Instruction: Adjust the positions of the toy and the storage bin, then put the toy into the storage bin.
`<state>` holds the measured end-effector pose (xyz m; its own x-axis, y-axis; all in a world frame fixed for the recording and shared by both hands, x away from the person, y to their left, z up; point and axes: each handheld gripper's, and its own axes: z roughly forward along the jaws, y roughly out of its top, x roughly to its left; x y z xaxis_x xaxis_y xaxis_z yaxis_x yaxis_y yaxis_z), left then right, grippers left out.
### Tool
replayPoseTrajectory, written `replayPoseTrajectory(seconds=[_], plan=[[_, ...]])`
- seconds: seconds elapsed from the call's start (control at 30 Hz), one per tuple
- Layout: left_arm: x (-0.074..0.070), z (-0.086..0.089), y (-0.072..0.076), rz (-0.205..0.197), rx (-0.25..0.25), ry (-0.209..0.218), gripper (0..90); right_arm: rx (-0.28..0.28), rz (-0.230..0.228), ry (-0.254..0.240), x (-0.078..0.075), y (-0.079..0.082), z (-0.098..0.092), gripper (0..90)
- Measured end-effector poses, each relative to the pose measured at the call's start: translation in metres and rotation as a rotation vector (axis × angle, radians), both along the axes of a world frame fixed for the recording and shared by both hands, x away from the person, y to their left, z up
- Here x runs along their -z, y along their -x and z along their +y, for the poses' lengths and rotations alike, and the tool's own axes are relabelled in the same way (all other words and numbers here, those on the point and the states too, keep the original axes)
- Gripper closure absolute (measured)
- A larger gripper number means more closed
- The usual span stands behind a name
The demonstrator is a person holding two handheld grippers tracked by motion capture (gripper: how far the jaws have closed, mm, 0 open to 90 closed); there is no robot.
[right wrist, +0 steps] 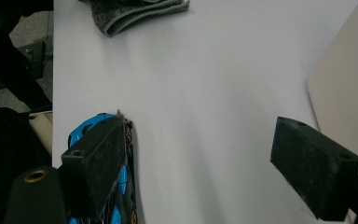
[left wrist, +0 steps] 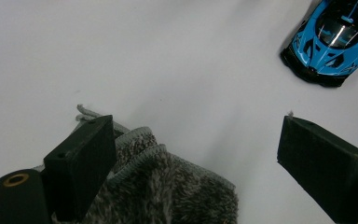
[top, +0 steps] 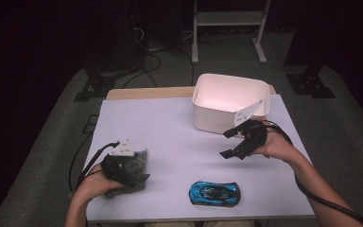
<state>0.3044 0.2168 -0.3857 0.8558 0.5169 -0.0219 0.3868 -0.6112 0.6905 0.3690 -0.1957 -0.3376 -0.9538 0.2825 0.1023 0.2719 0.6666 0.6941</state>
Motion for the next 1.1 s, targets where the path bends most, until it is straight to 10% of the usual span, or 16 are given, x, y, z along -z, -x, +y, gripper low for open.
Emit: replayPoseTrajectory(seconds=[1.1], plan=[[-0.002,-0.003,-0.001,0.002,0.022,-0.005,10.0,0.017,-0.068,0.033,-0.057,-0.045,0.003,21.8]])
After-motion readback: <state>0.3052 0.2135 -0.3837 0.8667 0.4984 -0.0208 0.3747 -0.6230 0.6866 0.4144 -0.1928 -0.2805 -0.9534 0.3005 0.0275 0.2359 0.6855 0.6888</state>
